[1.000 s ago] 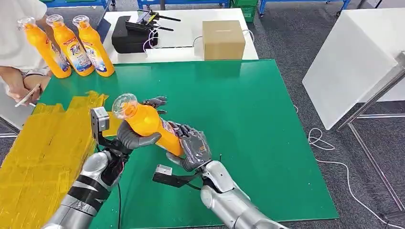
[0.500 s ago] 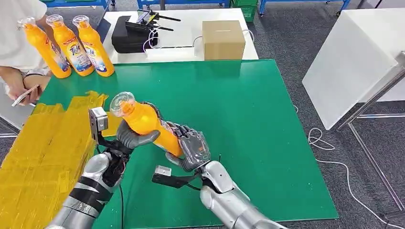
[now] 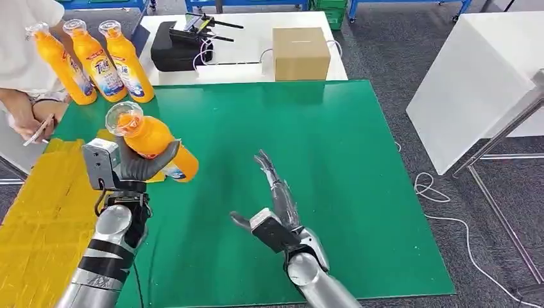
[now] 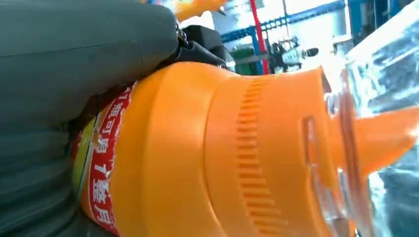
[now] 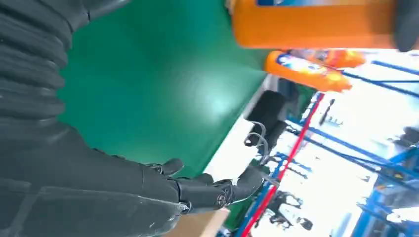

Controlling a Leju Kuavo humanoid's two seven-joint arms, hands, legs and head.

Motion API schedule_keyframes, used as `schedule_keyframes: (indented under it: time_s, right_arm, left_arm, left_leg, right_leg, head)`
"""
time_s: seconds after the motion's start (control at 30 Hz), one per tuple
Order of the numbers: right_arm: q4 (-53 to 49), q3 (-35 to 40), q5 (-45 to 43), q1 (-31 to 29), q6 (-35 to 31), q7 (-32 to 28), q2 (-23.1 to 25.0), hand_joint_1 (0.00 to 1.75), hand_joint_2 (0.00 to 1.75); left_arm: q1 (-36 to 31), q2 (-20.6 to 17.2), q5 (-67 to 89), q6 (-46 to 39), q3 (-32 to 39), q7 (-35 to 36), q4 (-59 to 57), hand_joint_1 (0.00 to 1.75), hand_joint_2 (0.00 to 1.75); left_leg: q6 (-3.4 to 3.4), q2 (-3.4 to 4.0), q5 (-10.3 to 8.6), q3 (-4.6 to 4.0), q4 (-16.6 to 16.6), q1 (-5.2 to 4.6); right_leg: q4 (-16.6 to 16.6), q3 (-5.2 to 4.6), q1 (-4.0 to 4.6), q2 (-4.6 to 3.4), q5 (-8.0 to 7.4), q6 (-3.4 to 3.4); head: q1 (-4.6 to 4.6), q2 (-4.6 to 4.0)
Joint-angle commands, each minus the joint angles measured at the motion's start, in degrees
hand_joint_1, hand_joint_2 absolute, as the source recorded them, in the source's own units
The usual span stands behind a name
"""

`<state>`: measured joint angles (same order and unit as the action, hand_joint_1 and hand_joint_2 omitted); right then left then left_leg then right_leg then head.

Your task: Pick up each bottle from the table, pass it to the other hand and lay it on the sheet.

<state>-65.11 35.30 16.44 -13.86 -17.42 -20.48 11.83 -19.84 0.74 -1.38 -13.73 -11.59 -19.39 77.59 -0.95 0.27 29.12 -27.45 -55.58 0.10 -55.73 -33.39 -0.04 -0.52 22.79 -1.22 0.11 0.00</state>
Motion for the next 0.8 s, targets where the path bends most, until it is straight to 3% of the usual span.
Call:
schedule_keyframes:
  time_s: [0.03, 0.2, 0.3, 0.4, 0.47, 0.5, 0.57, 0.63, 0.67, 0.73, 0.8]
  right_arm:
    - [-4.71, -1.6, -0.11, 0.49, 0.44, 0.33, -3.14, 0.0, 1.75]
    - [-4.71, -1.6, -0.11, 0.49, 0.44, 0.33, -3.14, 0.0, 1.75]
    - [-14.46, -5.95, -6.77, 4.07, 0.73, -3.93, -4.75, 0.0, 1.75]
    - [-24.41, -10.61, -11.14, 8.51, 6.18, -2.99, -7.64, 0.0, 1.75]
    - [-26.66, -13.69, -14.19, 10.96, 9.88, -3.58, -8.48, 0.0, 1.75]
    - [-26.9, -14.67, -15.23, 11.63, 11.08, -4.07, -8.95, 0.0, 0.0]
    - [-27.5, -16.26, -16.95, 12.65, 13.19, -4.96, -10.07, 0.0, 0.0]
    - [-28.88, -18.09, -17.36, 14.01, 14.02, -4.95, -10.28, 0.0, 0.0]
    - [-29.3, -20.66, -19.29, 14.48, 14.28, -3.48, -11.15, 0.0, 0.0]
    - [-28.22, -23.31, -19.67, 14.19, 16.36, -3.41, -10.98, 0.0, 0.0]
    - [-27.48, -23.91, -19.5, 14.02, 16.8, -3.36, -10.56, 0.0, 0.0]
  left_arm:
    - [-1.48, -0.34, 0.01, 0.12, 1.39, 0.18, -0.38, 1.75, 1.75]
    - [-1.48, -0.34, 0.01, 0.12, 1.39, 0.18, -0.38, 1.75, 1.75]
    - [-2.24, -2.3, 23.84, -19.51, 1.9, -0.79, -1.7, 1.75, 1.75]
    - [-1.35, -4.26, 41.39, -25.5, 5.88, 2.82, -1.59, 1.75, 1.75]
    - [-0.07, -5.25, 63.86, -26.27, 9.83, 8.75, -2.41, 1.75, 1.75]
    - [0.71, -5.58, 74.47, -26.27, 11.25, 11.23, -2.44, 1.75, 1.75]
    - [1.27, -8.09, 91.08, -26.27, 10.9, 18.3, -7.28, 1.75, 1.75]
    - [-0.14, -12.54, 91.38, -23.89, 4.01, 25.73, -14.0, 1.75, 1.75]
    - [-7.75, -18.49, 91.38, -6.1, -18.31, 38.54, -30.2, 1.75, 1.75]
    - [-14.65, -14.13, 91.38, -17.48, -18.3, 38.76, -52.27, 1.75, 1.75]
    - [-16.23, -13.44, 91.19, -18.83, -15.82, 37.32, -56.31, 1.75, 1.75]
  left_leg:
    - [0.03, -0.15, 0.03, 0.07, 0.02, 0.04]
    - [0.03, -0.1, 0.04, 0.07, 0.01, 0.05]
    - [0.05, -0.16, 0.06, 0.14, 0.02, 0.1]
    - [0.02, -0.23, 0.04, 0.01, -0.03, 0.05]
    - [0.02, -0.16, 0.07, 0.12, 0.03, 0.06]
    - [0.02, -0.13, 0.06, 0.16, 0.08, 0.06]
    - [0.04, -0.05, 0.08, 0.31, 0.16, 0.08]
    - [0.01, -0.07, 0.01, 0.22, 0.18, -0.04]
    - [0.02, -0.11, 0.01, 0.26, 0.19, -0.01]
    - [0.01, -0.72, -0.12, 0.21, 0.17, -0.06]
    - [0.05, -0.95, -0.24, 0.34, 0.26, -0.03]
  right_leg:
    - [0.05, 0.12, 0.05, 0.15, 0.04, -0.02]
    - [0.05, 0.09, 0.06, 0.07, 0.04, -0.01]
    - [0.08, 0.19, 0.11, 0.15, 0.06, -0.02]
    - [0.02, 0.08, 0.07, 0.22, 0.07, -0.03]
    - [0.07, 0.17, 0.08, 0.14, 0.08, -0.04]
    - [0.11, 0.2, 0.08, 0.1, 0.06, -0.03]
    - [0.19, 0.32, 0.09, 0.02, 0.05, -0.04]
    - [0.12, 0.21, -0.03, 0.03, 0.03, -0.02]
    - [0.16, 0.27, -0.01, 0.07, 0.03, -0.03]
    - [0.15, 0.38, -0.05, 0.73, 0.11, -0.03]
    - [0.37, 0.52, 0.04, 0.98, 0.03, -0.03]
  head:
    - [0.0, 0.0]
    - [0.0, 0.0]
    - [0.0, 0.0]
    - [0.0, 0.0]
    - [0.0, 0.0]
    - [-0.02, 0.0]
    - [0.02, 0.0]
    - [0.0, 0.0]
    - [0.0, 0.0]
    - [0.0, 0.0]
    - [0.02, 0.0]
